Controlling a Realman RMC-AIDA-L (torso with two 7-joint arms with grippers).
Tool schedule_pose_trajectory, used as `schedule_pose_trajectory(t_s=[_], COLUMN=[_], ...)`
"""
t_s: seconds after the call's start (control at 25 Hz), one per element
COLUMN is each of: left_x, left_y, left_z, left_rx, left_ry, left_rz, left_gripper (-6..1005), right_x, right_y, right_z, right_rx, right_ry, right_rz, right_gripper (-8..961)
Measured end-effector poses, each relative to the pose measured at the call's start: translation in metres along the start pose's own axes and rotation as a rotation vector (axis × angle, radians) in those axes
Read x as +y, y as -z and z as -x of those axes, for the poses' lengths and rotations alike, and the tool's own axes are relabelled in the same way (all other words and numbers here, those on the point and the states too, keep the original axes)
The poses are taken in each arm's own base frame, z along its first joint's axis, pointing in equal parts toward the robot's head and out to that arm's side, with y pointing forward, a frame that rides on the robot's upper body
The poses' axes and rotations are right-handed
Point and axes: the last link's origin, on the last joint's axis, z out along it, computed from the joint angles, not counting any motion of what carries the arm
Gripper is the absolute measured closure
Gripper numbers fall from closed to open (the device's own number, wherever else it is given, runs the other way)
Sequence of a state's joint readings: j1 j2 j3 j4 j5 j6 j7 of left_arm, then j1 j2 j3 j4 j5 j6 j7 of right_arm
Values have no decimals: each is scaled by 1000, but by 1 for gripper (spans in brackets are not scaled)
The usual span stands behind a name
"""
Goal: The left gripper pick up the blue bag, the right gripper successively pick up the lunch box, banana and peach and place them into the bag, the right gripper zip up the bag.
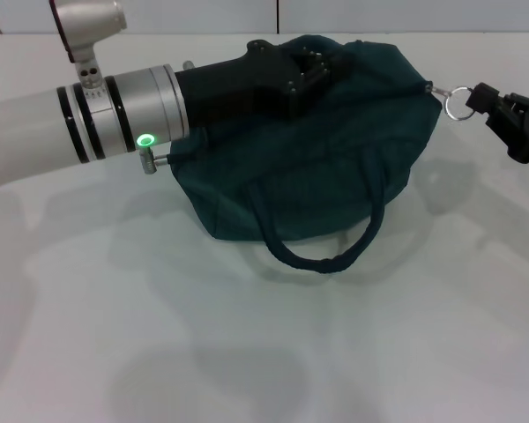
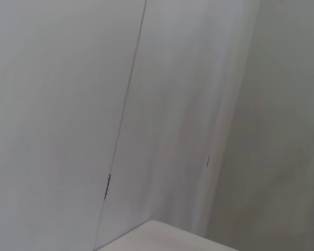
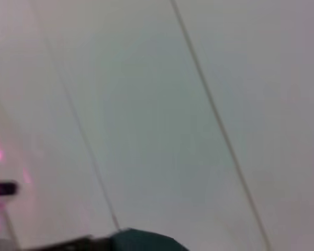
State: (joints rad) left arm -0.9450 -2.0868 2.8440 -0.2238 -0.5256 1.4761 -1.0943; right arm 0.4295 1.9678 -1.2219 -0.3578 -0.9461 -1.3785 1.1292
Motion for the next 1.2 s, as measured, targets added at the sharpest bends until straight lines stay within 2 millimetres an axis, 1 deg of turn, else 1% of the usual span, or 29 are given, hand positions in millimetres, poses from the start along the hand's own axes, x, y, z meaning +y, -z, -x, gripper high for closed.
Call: schedule_pose_trajectory(t_s=[0.16,0.4,0.6,0.8,0.96,1.08,1.16,1.2], left_x=[0,2,3,4,4,5,5,5], left_y=[0,-3,-6,-7,-7,-3,-1,3], left_z=[0,-1,-4,-4,-2,2,3,3], left_rx=[-2,2,2,2,4,25,43,82], left_ry=[4,6,2,4,12,33,47,67], left_rz=[3,16,25,29,26,14,5,-14], left_gripper=[940,939,947,965,981,993,980,973], right_x=[-5,-16,-24,-21,-20,-19,-18,-18], right_y=[1,11,10,4,7,10,17,20], right_z=[-4,-5,-11,-16,-13,-11,-9,-8], right_rx=[16,-1,42,65,38,12,-16,-30], right_ry=[4,2,4,-1,-9,-15,-22,-25], right_rz=[-46,-130,-184,-177,-174,-170,-172,-173], right_gripper=[934,931,928,926,924,845,792,766])
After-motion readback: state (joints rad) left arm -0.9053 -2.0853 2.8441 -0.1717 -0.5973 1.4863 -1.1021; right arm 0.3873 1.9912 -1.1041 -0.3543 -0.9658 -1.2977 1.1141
